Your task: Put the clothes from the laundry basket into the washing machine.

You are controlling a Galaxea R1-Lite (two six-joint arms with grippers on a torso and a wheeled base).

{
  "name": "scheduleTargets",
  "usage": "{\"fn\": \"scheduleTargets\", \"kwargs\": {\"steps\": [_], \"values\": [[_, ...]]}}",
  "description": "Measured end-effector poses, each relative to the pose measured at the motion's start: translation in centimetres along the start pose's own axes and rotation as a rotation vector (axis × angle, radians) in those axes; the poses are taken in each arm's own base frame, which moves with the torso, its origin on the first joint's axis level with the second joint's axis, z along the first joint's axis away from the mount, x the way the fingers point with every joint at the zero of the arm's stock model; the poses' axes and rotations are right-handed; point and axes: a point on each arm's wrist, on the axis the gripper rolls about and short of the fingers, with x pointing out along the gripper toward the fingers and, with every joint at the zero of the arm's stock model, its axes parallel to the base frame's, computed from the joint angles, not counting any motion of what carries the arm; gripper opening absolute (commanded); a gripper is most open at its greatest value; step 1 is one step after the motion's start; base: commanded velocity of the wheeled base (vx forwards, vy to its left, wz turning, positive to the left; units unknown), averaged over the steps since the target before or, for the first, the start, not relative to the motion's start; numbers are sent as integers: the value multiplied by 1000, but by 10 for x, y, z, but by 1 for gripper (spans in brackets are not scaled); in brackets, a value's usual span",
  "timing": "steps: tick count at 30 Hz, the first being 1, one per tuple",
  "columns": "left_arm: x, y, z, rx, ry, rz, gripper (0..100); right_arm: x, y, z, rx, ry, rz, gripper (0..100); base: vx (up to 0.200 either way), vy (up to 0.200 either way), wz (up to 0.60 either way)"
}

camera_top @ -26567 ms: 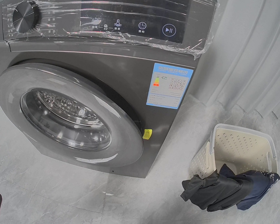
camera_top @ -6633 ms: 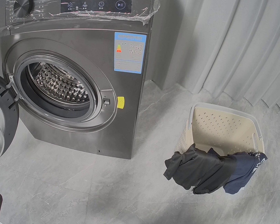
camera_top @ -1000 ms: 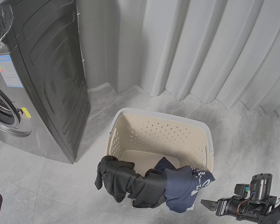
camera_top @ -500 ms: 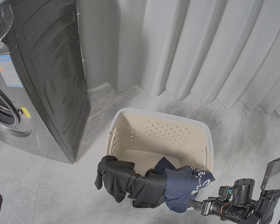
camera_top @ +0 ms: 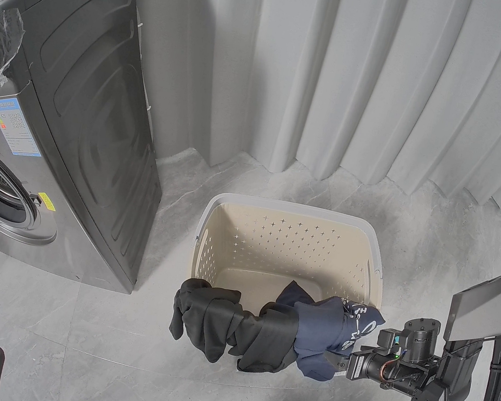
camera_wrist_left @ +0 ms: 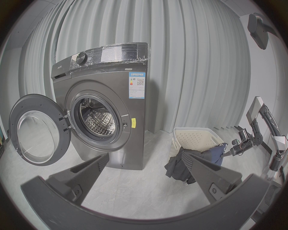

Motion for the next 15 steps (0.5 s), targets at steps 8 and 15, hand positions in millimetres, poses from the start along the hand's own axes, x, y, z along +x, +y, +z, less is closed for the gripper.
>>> {"fn": "scheduleTargets", "kwargs": {"steps": [8, 15], "values": [[0, 0, 0, 0, 0, 1, 100, 5, 1, 3, -1, -17, 8, 0, 0, 0, 0], [0, 0, 0, 0, 0, 0, 100, 1, 1, 2, 3, -9, 9, 0, 0, 0, 0]]}}
